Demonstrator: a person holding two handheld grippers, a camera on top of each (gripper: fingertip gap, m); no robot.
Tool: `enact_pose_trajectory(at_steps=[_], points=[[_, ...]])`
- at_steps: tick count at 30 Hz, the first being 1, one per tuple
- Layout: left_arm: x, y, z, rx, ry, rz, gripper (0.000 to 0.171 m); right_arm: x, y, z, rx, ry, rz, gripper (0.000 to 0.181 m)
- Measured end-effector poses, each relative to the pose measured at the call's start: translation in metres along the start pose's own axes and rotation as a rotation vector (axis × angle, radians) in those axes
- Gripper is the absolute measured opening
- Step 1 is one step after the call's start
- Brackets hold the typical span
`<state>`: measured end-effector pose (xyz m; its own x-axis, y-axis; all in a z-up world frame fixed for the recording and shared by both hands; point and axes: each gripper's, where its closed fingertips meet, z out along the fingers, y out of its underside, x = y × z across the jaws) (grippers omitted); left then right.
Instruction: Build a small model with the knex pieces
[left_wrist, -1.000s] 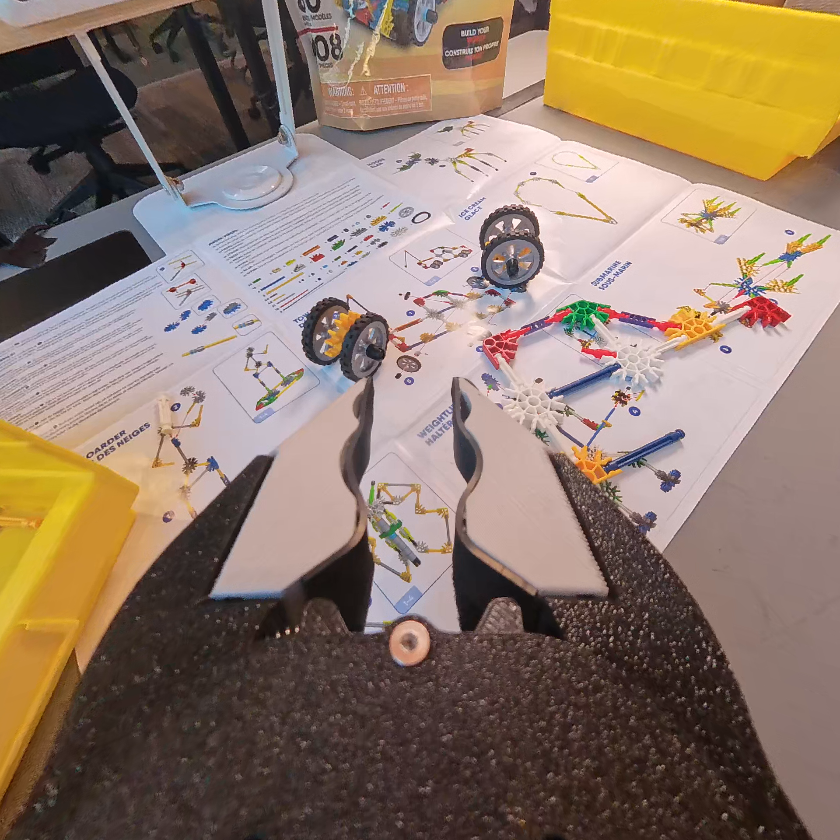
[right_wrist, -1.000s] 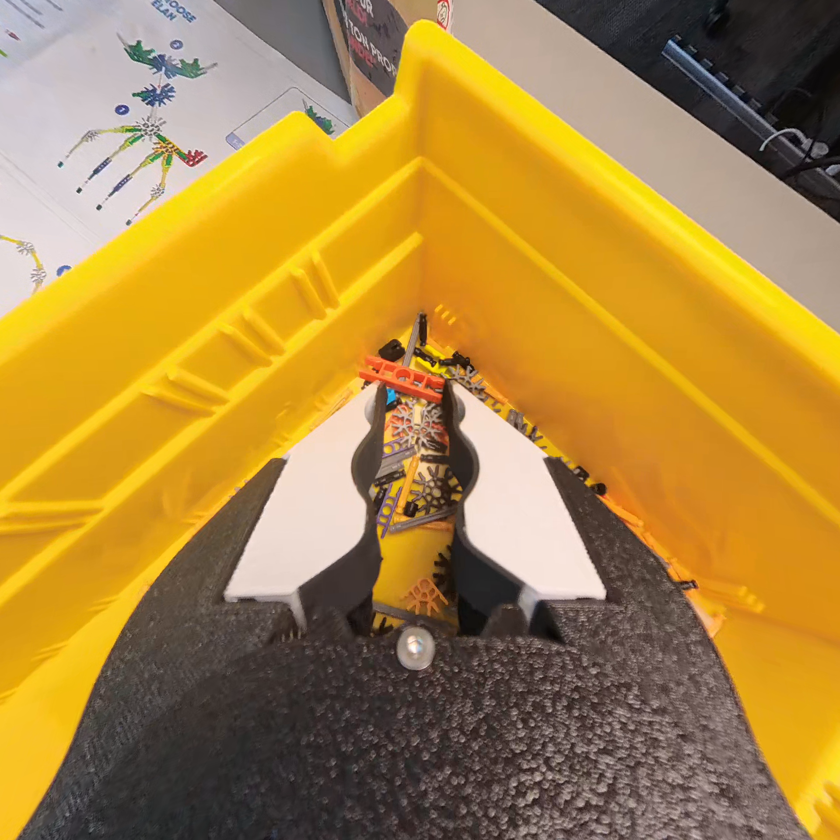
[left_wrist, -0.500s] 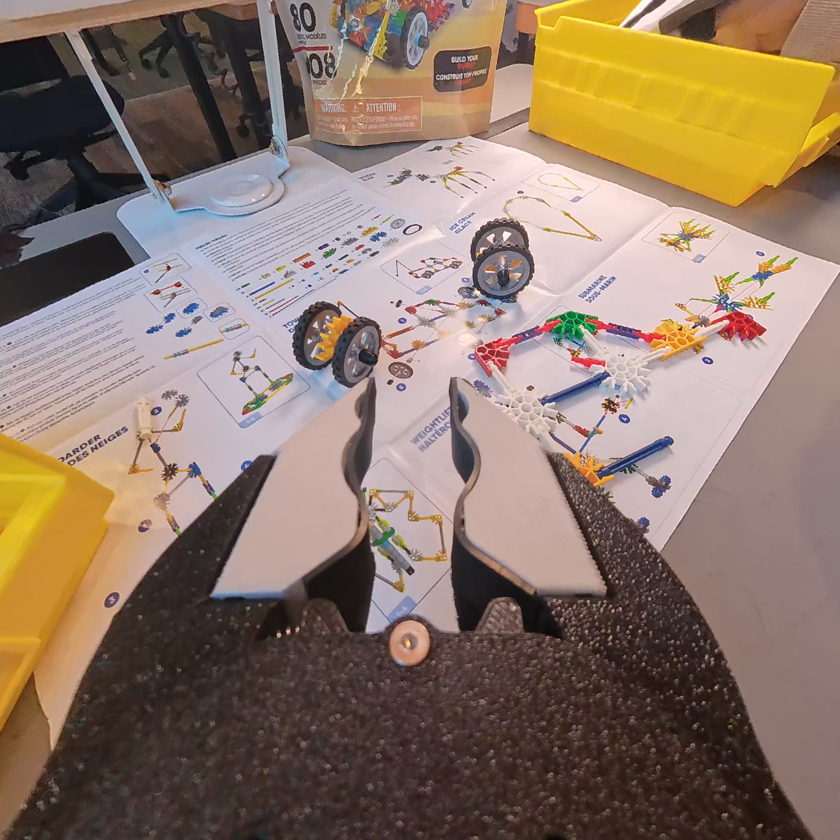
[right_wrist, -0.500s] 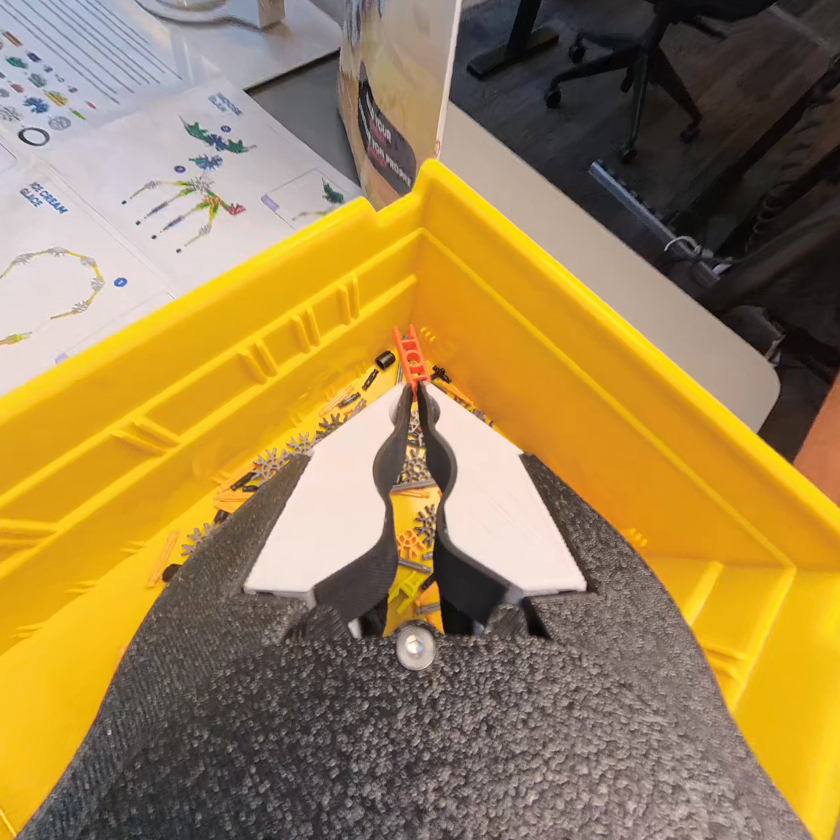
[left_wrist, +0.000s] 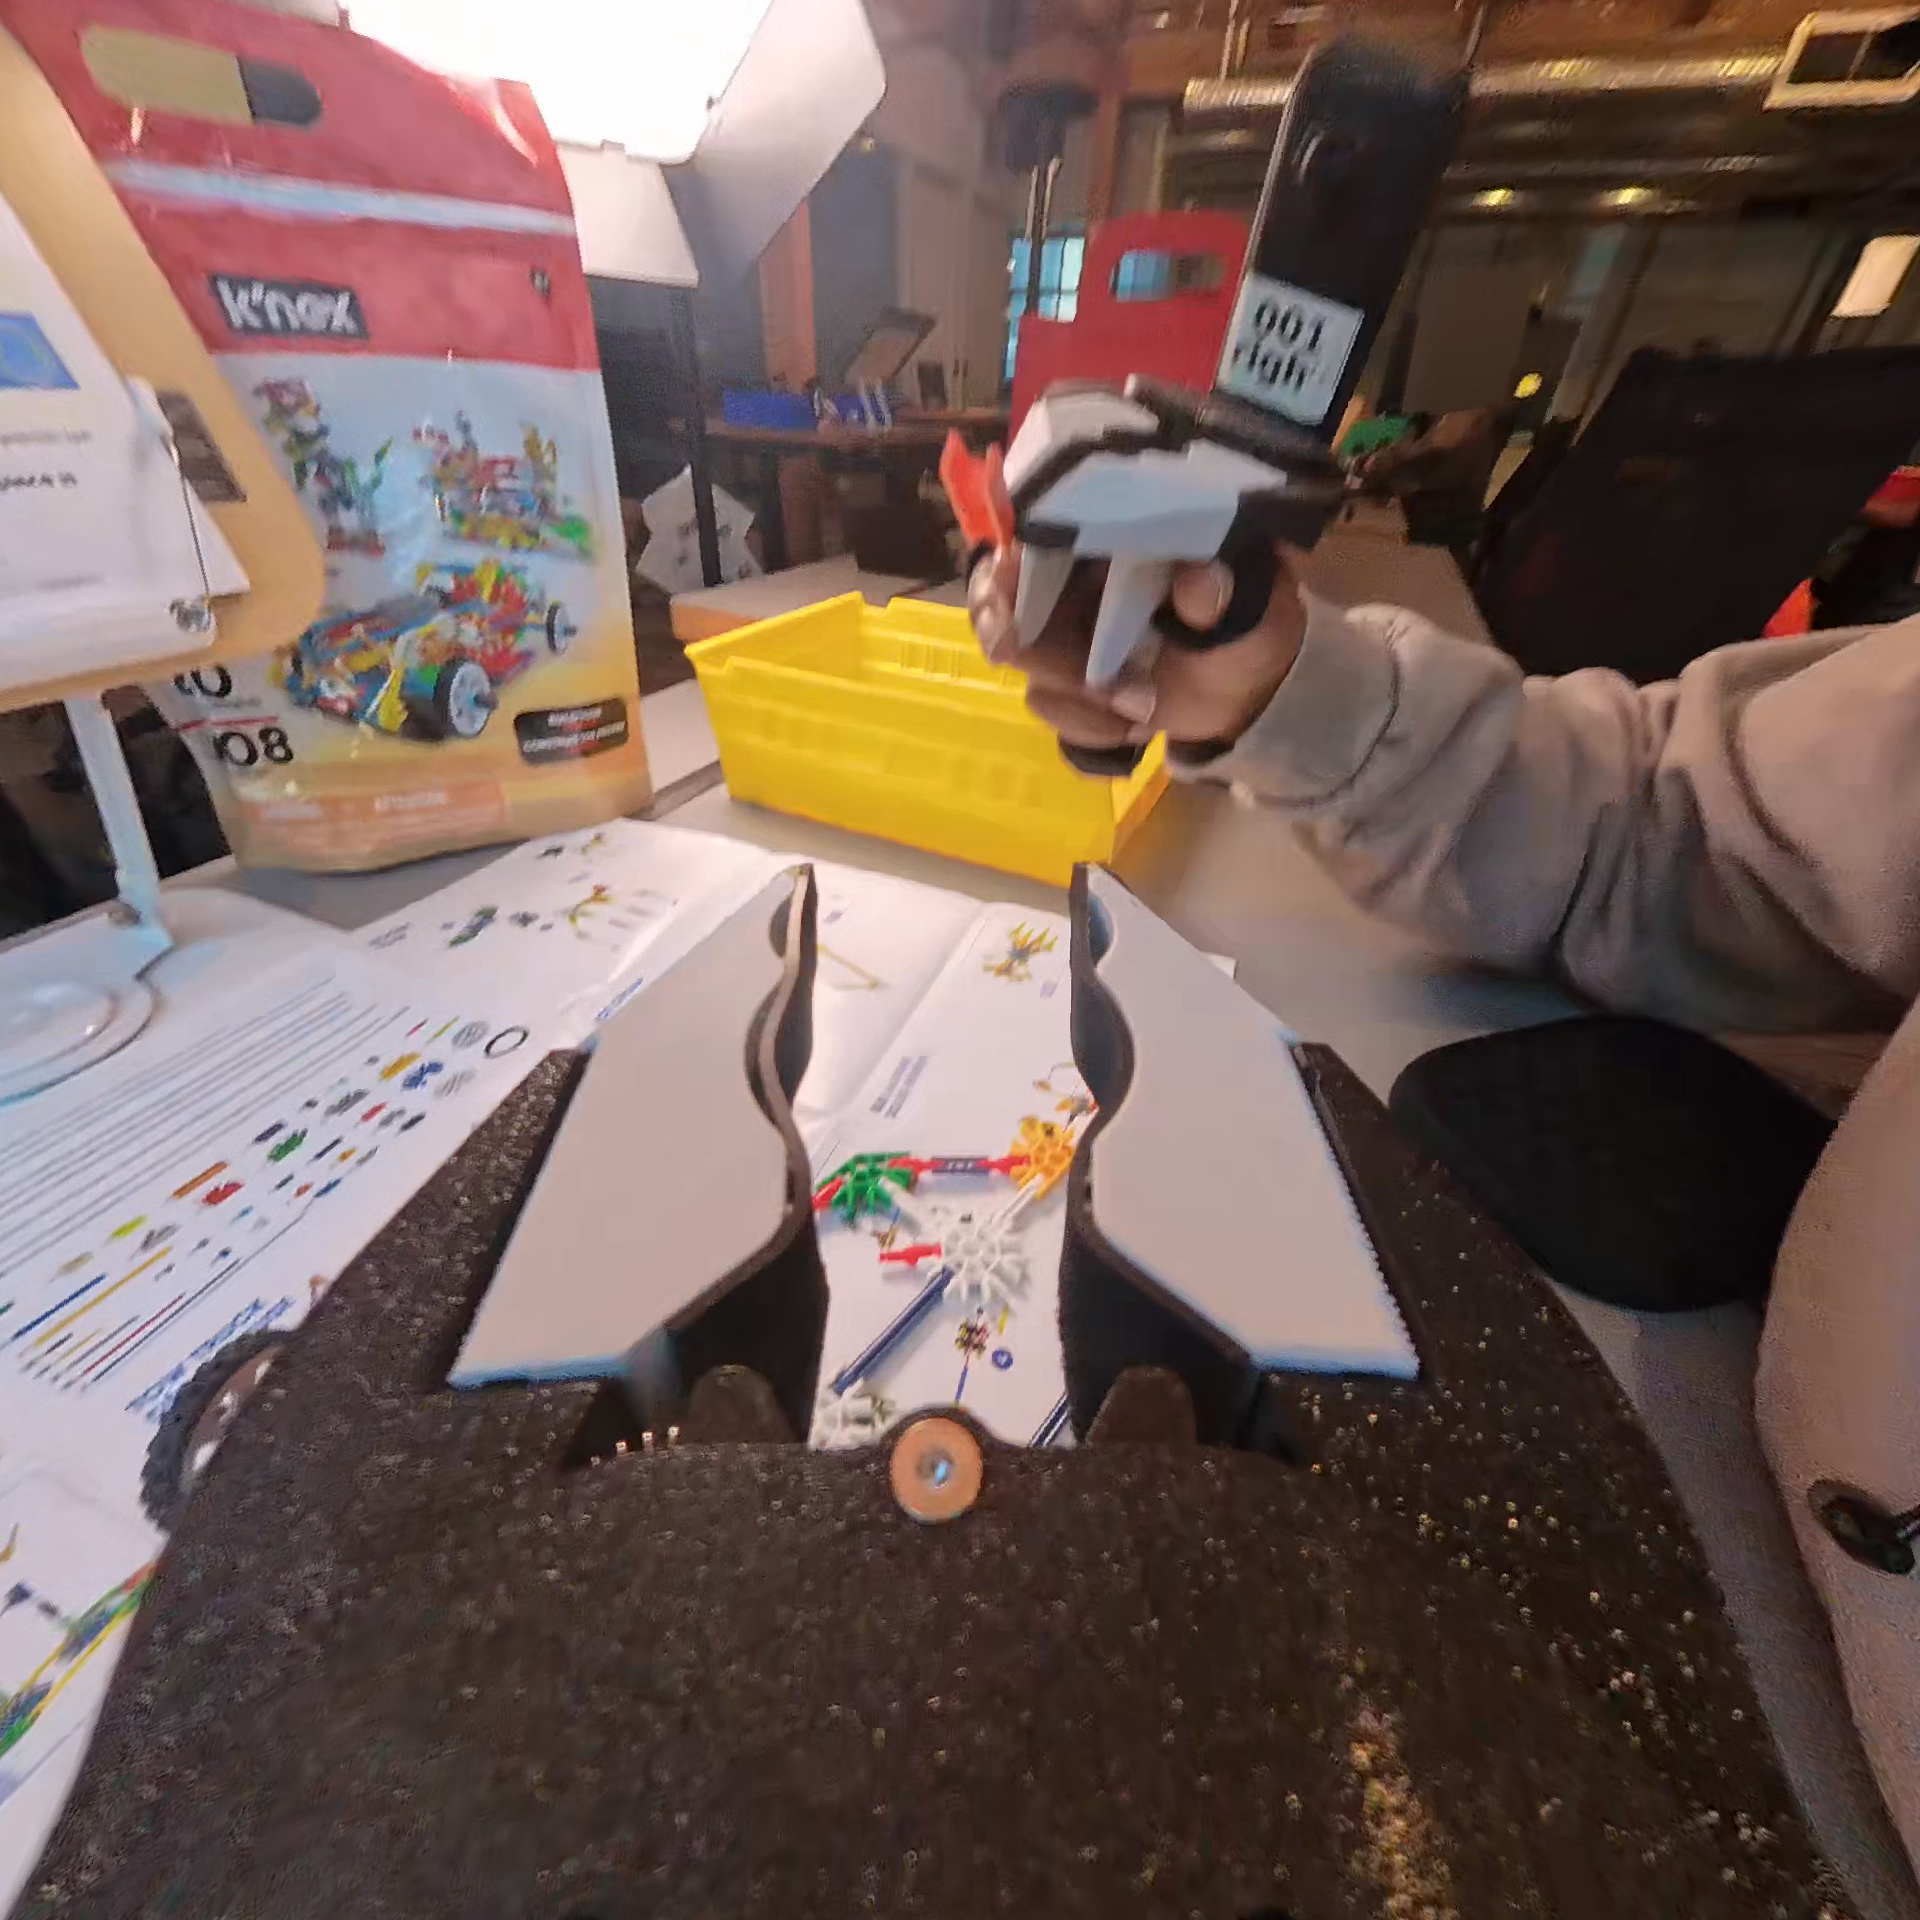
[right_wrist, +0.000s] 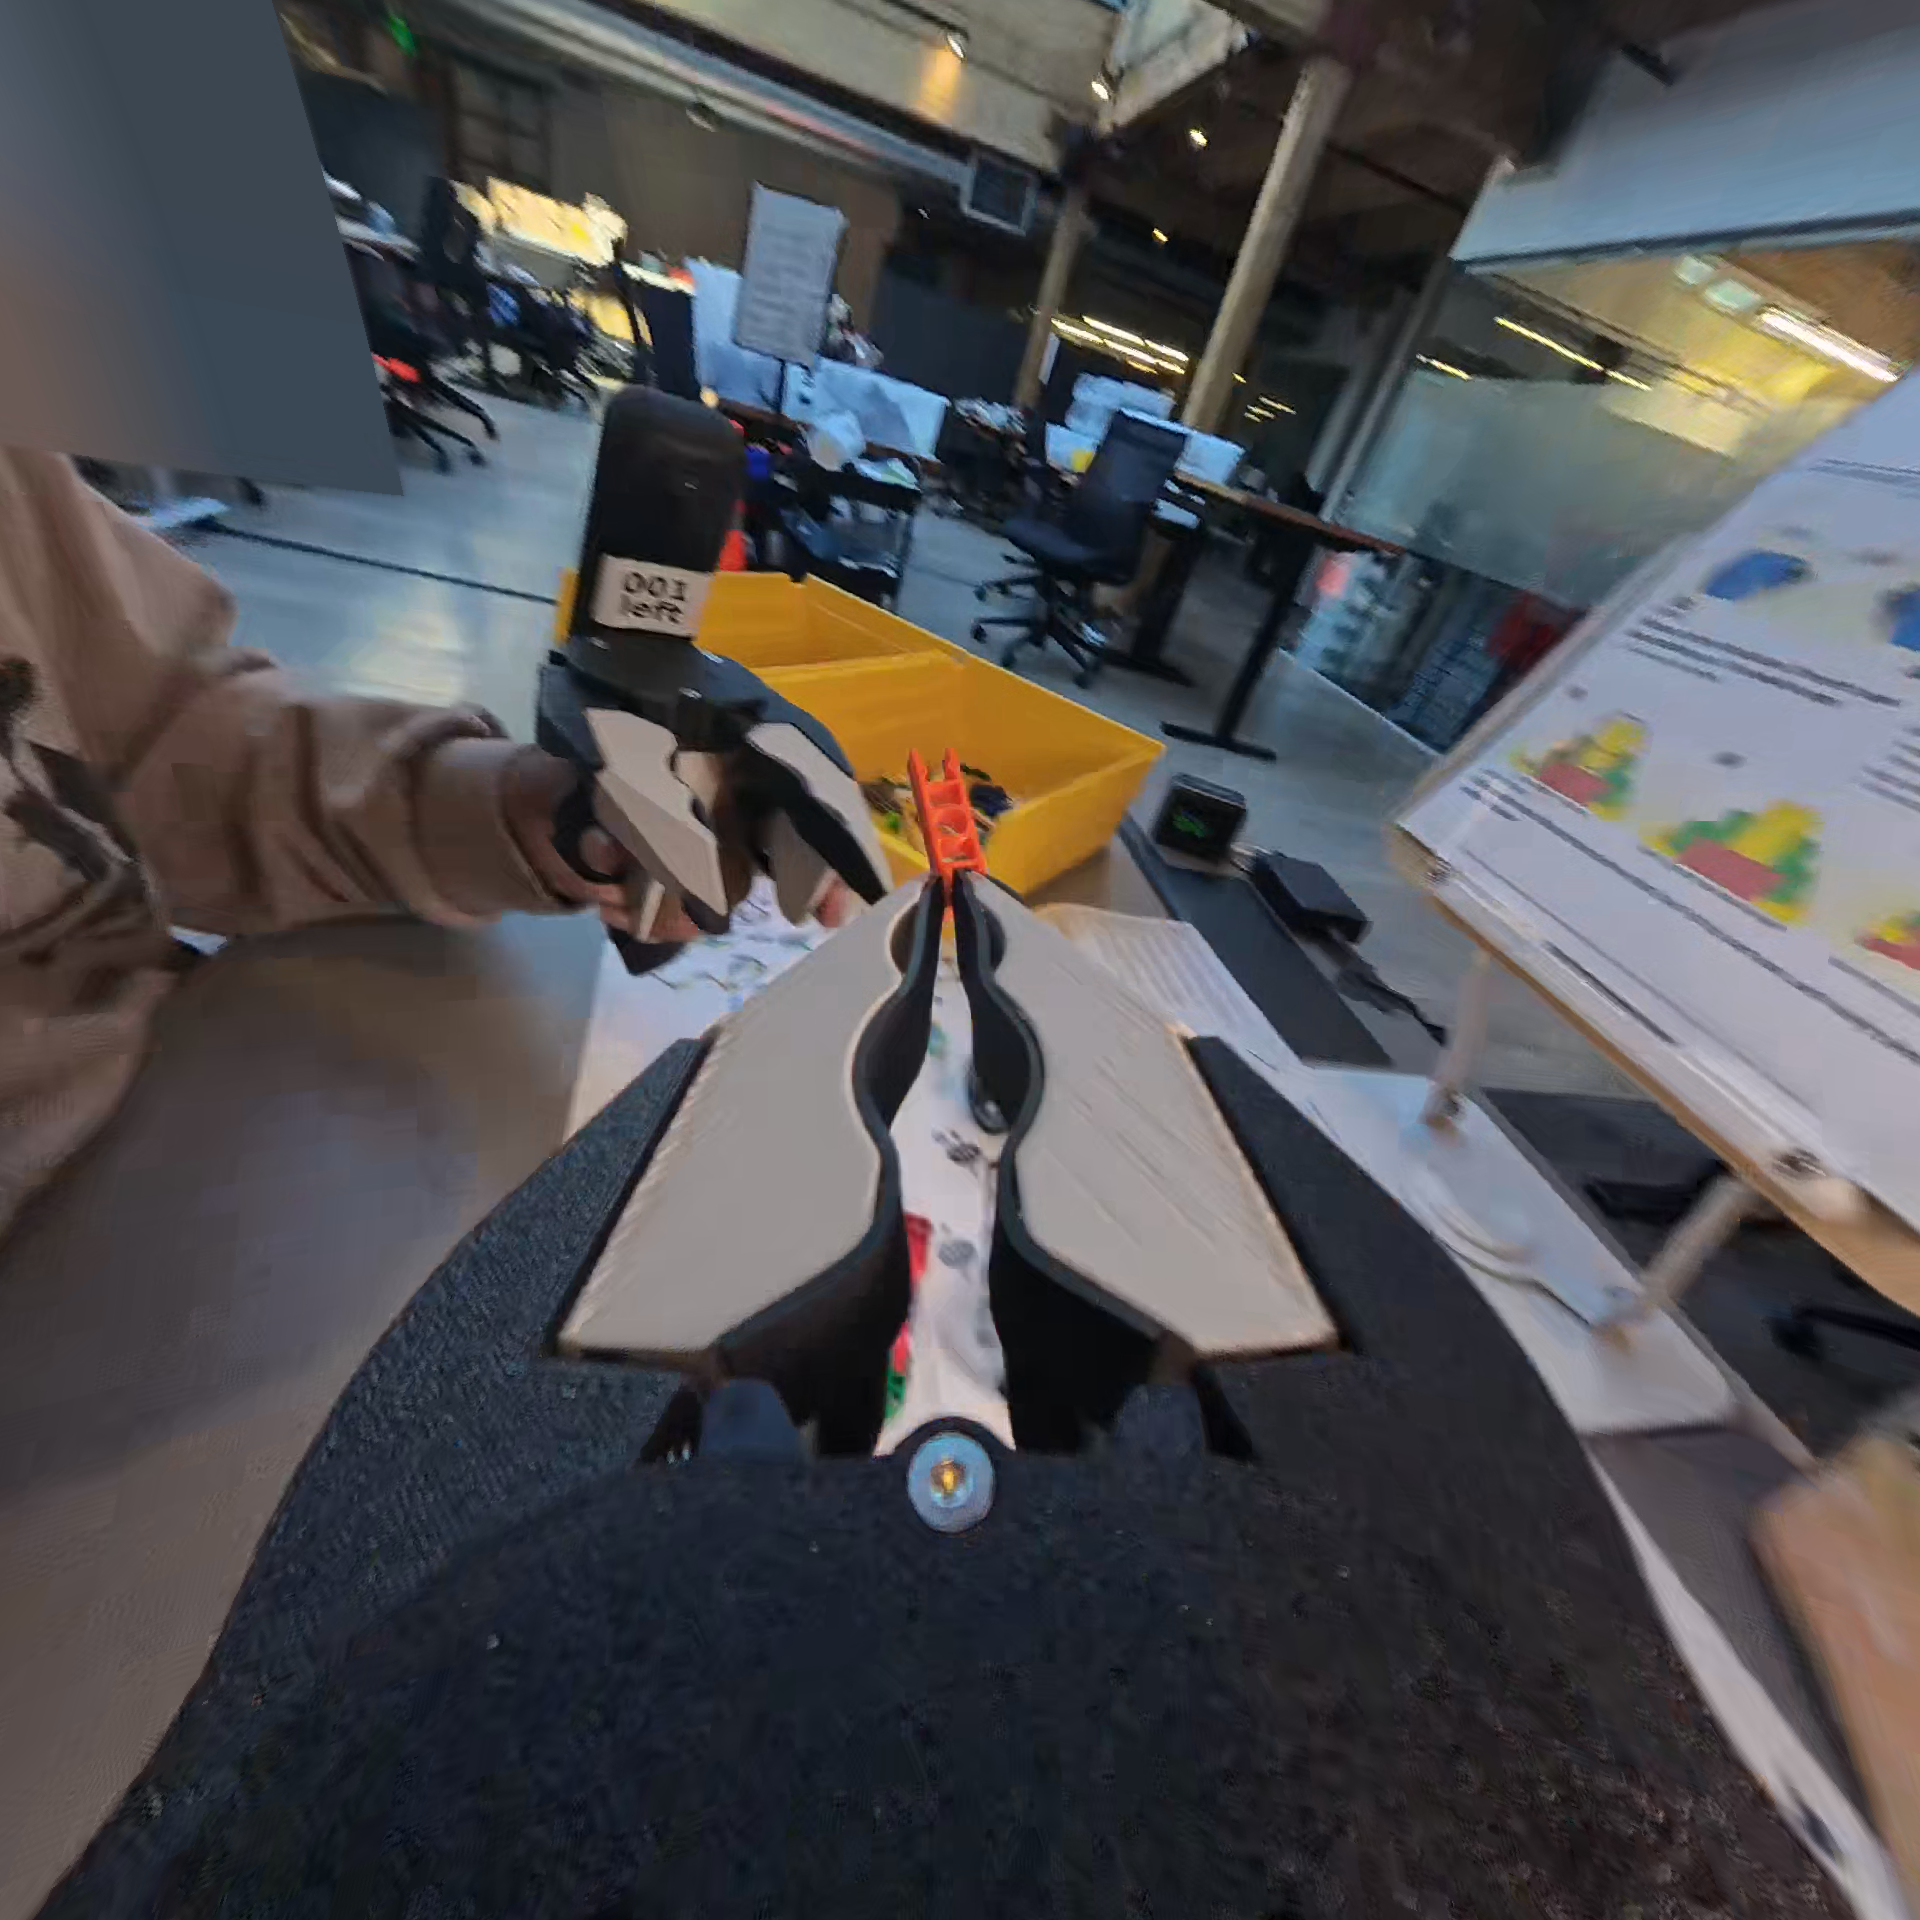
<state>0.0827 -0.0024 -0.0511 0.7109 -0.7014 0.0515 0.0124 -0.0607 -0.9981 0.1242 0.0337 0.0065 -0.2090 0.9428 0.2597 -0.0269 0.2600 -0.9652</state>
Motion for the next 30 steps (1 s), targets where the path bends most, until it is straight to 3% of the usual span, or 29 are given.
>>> enact_pose_trajectory(at_steps=[4,8,10,15,18,21,25,27,30], points=[[0.016,-0.035,-0.025,0.187,0.02,0.02,0.035,-0.055,-0.008,0.058,0.087,-0.158,0.073,0.0],[0.027,-0.047,-0.065,0.254,-0.009,0.075,0.015,-0.086,-0.01,0.09,0.097,-0.254,0.094,0.0],[0.032,-0.045,-0.08,0.237,-0.01,0.088,0.008,-0.095,-0.012,0.101,0.094,-0.282,0.103,0.0],[0.034,-0.044,-0.113,0.187,-0.058,0.115,0.007,-0.114,-0.016,0.123,0.07,-0.311,0.098,0.0],[0.014,-0.049,-0.151,0.152,-0.21,0.15,0.007,-0.115,-0.005,0.124,0.025,-0.276,0.122,0.021],[-0.047,-0.047,-0.228,0.018,-0.599,0.217,0.007,-0.107,0.022,0.114,-0.068,-0.204,0.151,0.031],[-0.128,-0.012,-0.38,-0.315,-1.116,0.139,0.007,-0.094,0.059,0.093,-0.205,-0.087,0.179,0.041],[-0.155,0.021,-0.442,-0.473,-1.25,0.007,0.007,-0.089,0.067,0.085,-0.239,-0.043,0.198,0.043],[-0.178,0.067,-0.494,-0.657,-1.326,-0.183,0.01,-0.084,0.071,0.079,-0.255,0.004,0.217,0.043]])
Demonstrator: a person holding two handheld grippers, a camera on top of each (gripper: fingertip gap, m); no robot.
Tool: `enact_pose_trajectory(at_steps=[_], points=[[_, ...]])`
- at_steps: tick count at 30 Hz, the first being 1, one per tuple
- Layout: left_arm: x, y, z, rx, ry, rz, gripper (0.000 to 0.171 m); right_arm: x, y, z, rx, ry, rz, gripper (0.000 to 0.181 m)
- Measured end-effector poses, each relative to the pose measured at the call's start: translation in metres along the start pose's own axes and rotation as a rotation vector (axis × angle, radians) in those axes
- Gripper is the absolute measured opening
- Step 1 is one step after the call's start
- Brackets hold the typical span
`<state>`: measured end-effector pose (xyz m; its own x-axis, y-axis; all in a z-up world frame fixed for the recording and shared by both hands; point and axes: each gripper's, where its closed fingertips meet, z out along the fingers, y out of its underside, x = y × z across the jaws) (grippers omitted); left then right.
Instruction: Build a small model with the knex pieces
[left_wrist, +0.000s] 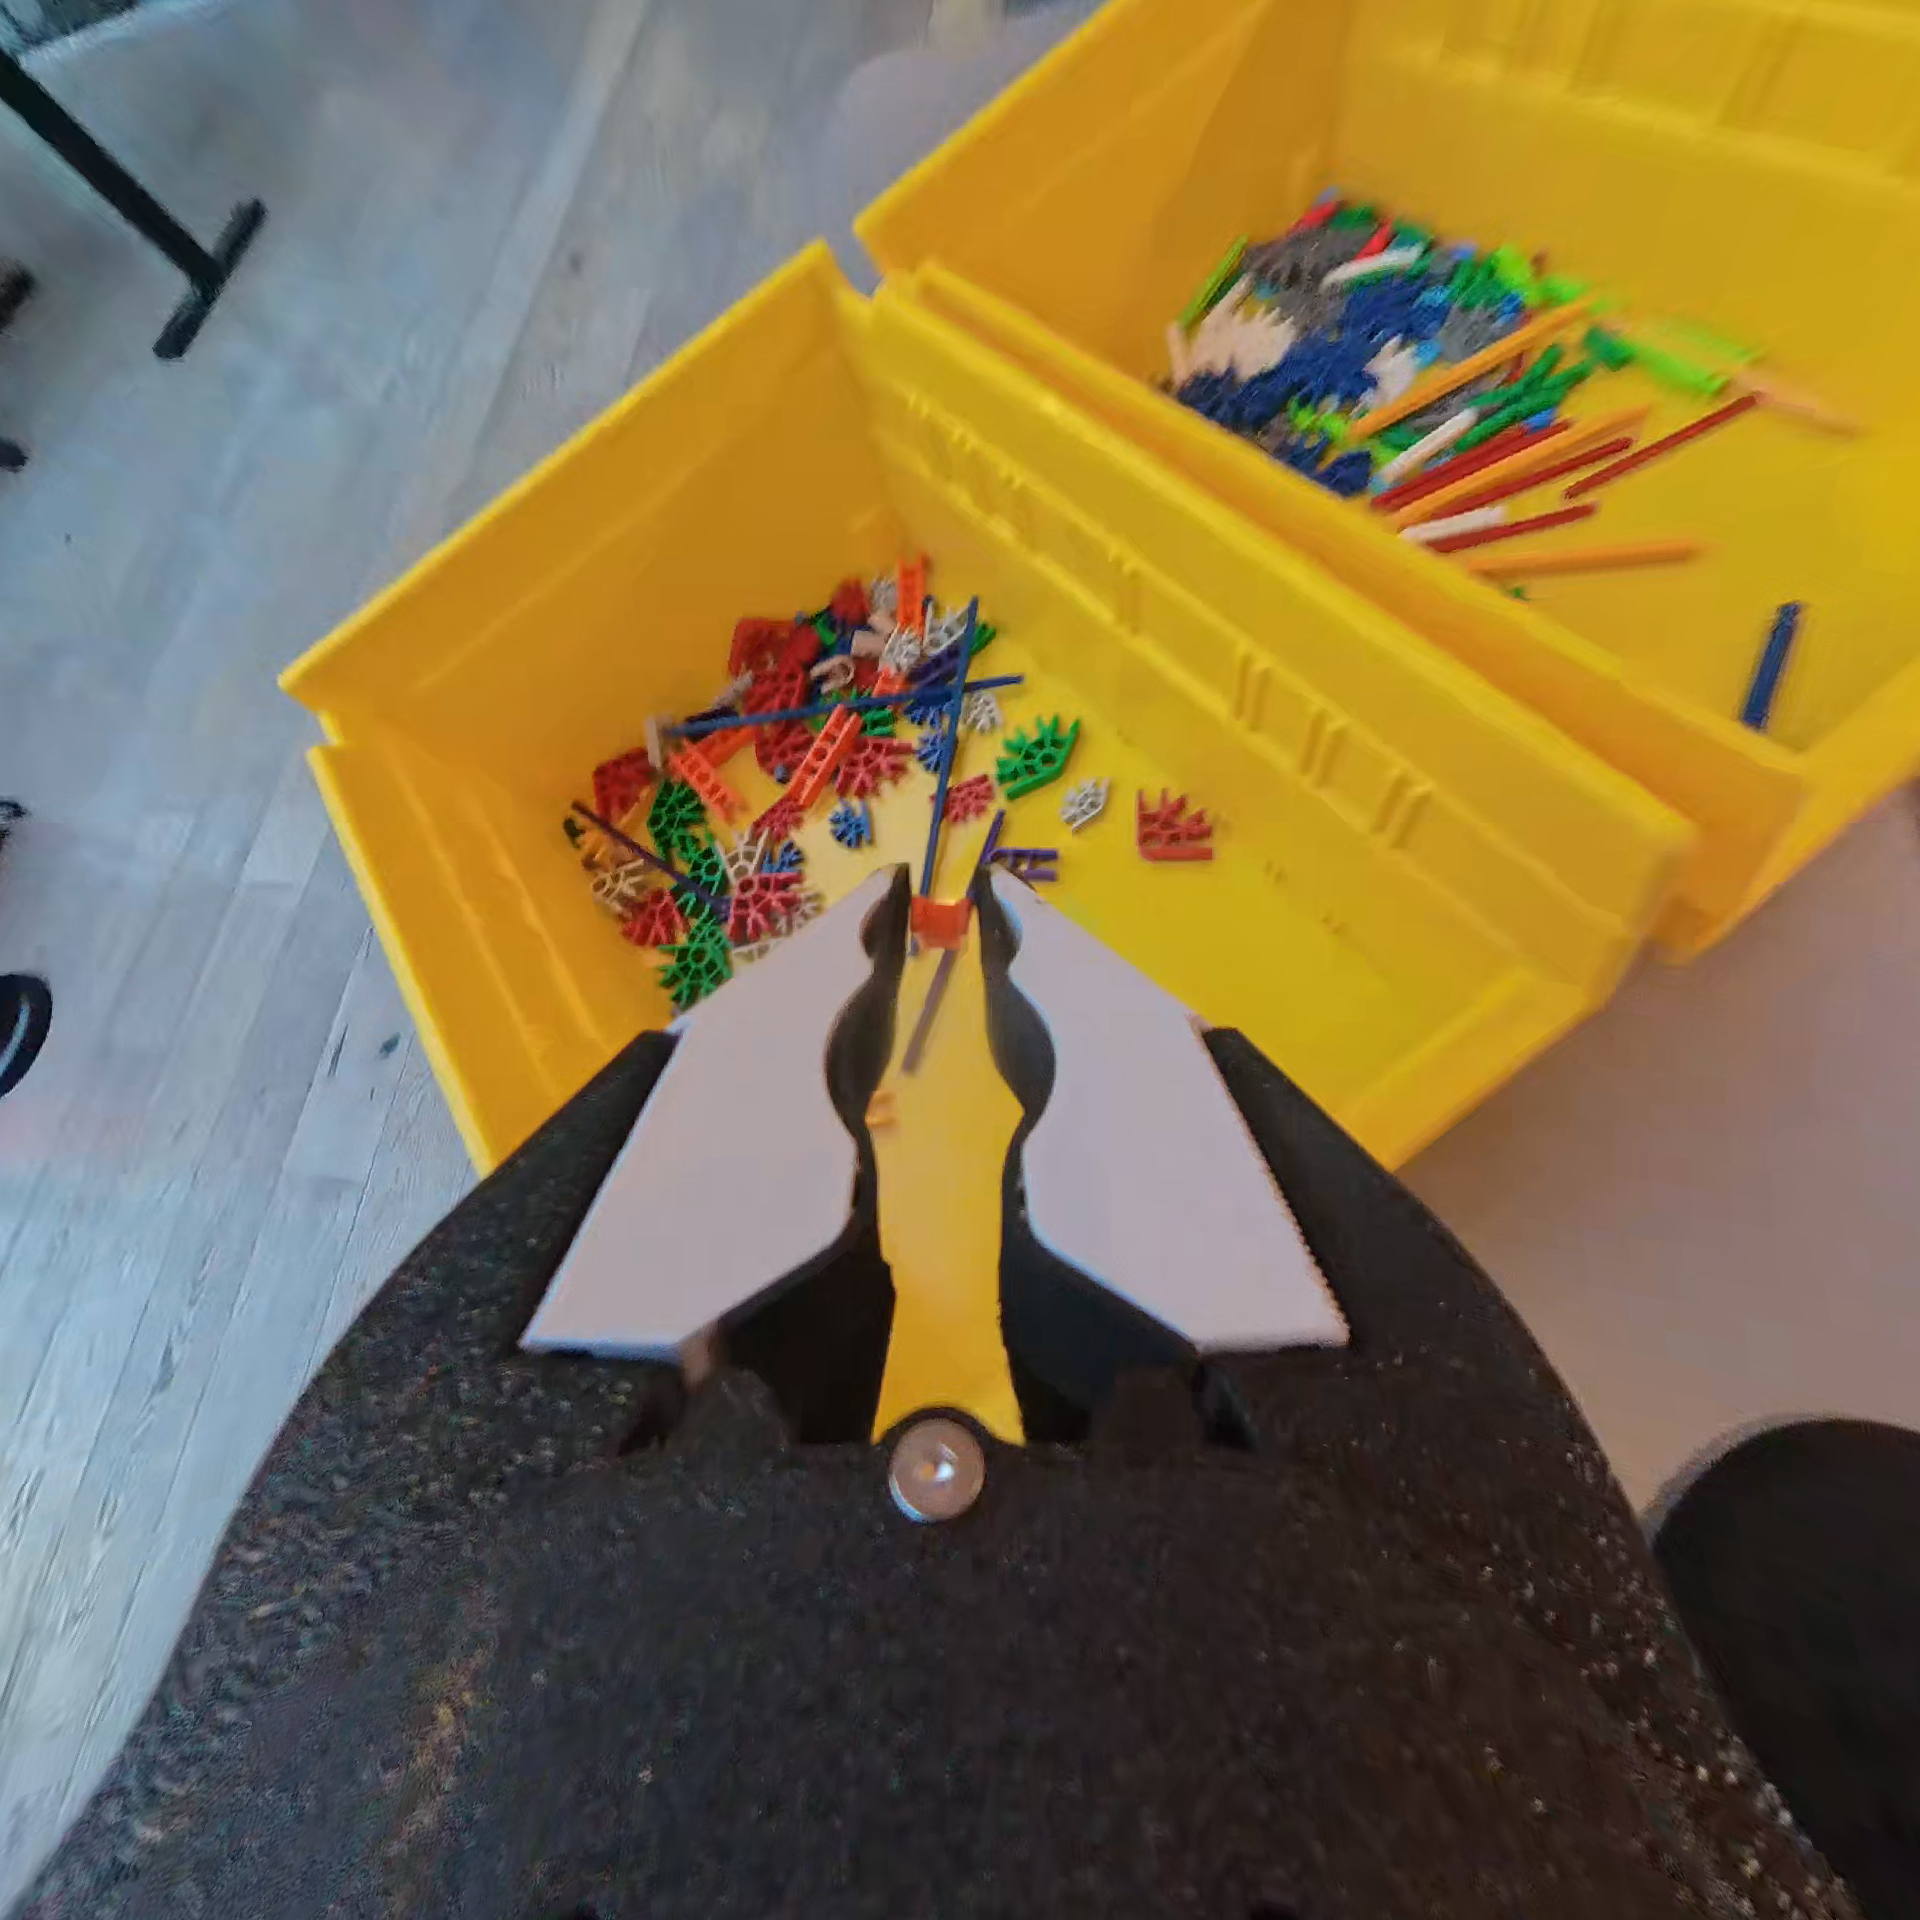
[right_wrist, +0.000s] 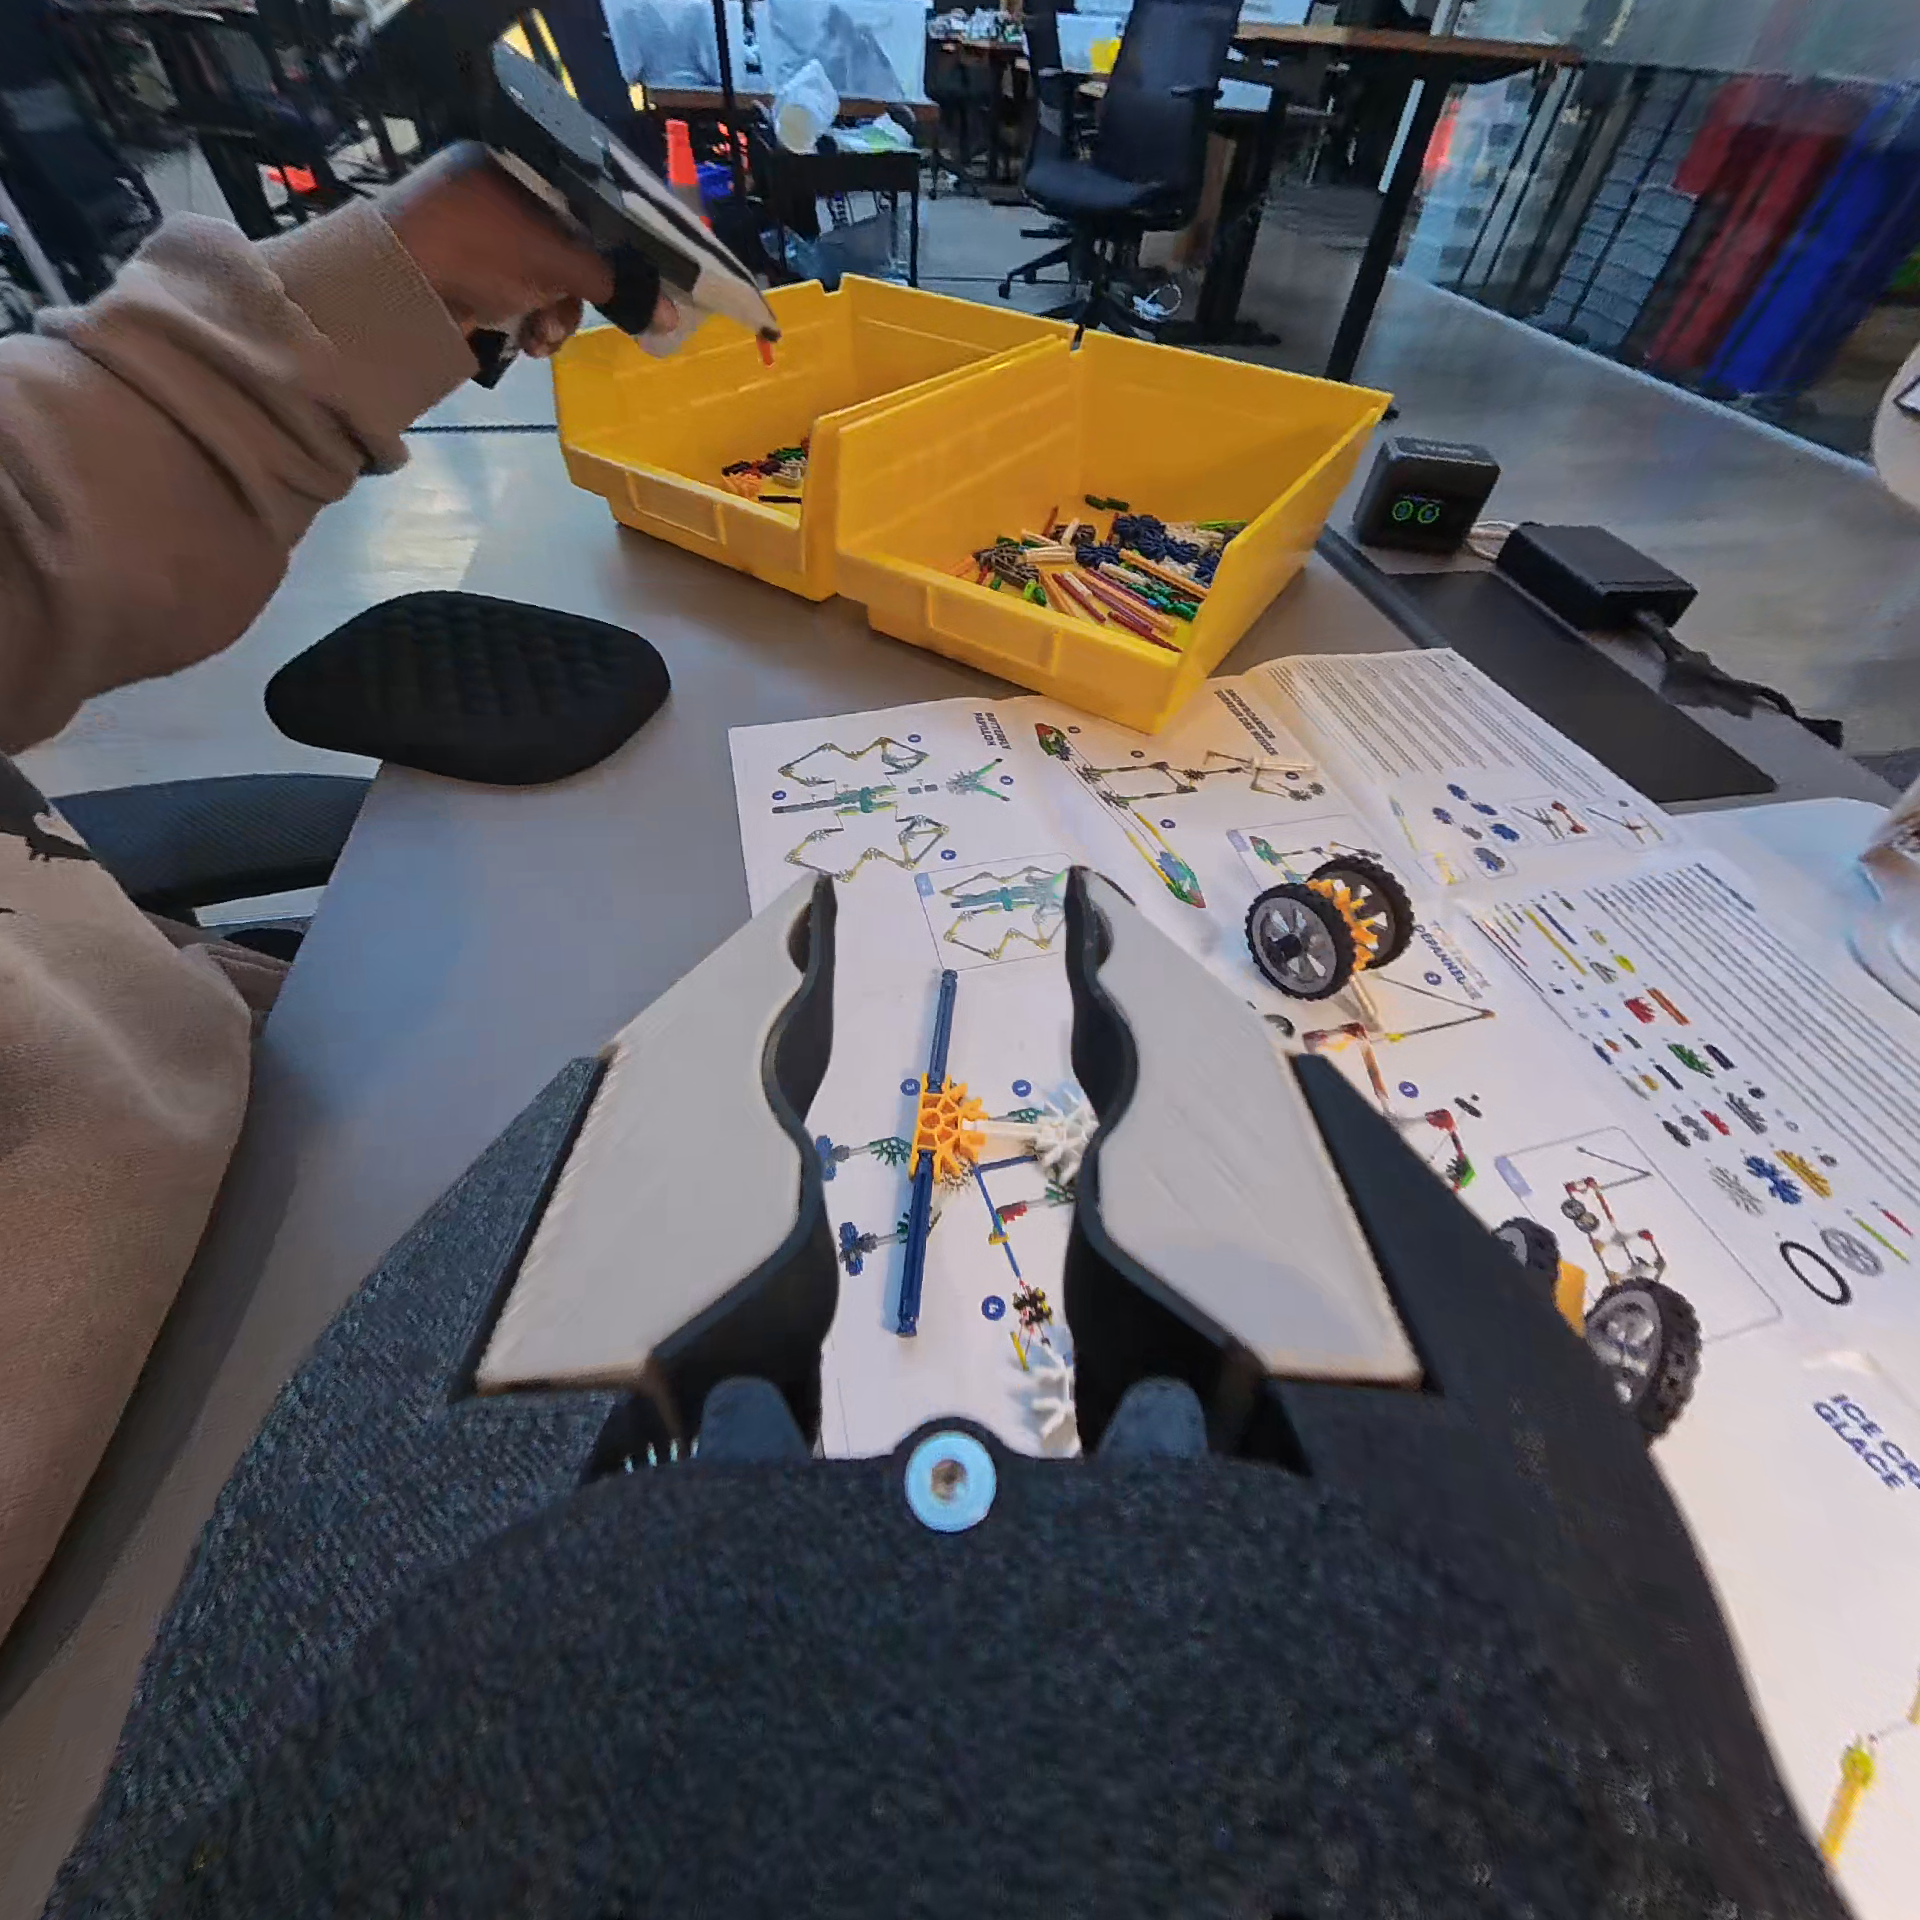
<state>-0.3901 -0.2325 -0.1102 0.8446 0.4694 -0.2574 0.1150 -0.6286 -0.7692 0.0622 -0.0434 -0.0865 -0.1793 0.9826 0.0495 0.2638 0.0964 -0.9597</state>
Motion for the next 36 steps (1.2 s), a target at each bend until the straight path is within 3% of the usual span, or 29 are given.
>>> enact_pose_trajectory(at_steps=[2,5,7,10,12,15,18,24,28,32,36], points=[[-0.008,0.001,0.01,-0.027,-0.03,-0.008,0.037,0.004,0.001,0.001,-0.007,0.025,0.015,0.043],[0.029,-0.054,-0.004,0.204,0.052,0.039,0.041,0.011,0.005,0.005,-0.029,0.071,0.021,0.043],[0.079,-0.09,-0.019,0.346,0.178,0.111,0.042,0.016,0.01,0.011,-0.049,0.097,0.017,0.043],[0.187,-0.122,-0.044,0.482,0.514,0.235,0.04,0.024,0.025,0.023,-0.106,0.124,0.01,0.042],[0.265,-0.119,-0.058,0.497,0.767,0.339,0.038,0.027,0.044,0.03,-0.173,0.131,-0.016,0.042],[0.365,-0.083,-0.068,0.421,1.093,0.517,0.037,0.015,0.078,0.04,-0.287,0.061,-0.026,0.041],[0.428,-0.032,-0.06,0.276,1.241,0.693,0.032,-0.001,0.106,0.046,-0.402,-0.002,-0.048,0.041],[0.449,0.019,-0.035,0.119,1.199,0.884,0.025,-0.003,0.12,0.043,-0.492,-0.002,-0.093,0.022],[0.456,0.024,-0.04,0.106,1.232,0.855,0.007,-0.007,0.123,0.045,-0.539,-0.035,-0.112,0.019],[0.458,0.028,-0.048,0.137,1.238,0.923,0.003,-0.011,0.123,0.044,-0.532,-0.028,-0.187,0.02],[0.461,0.022,-0.071,0.14,1.378,0.805,0.002,-0.012,0.119,0.042,-0.506,-0.009,-0.322,0.031]])
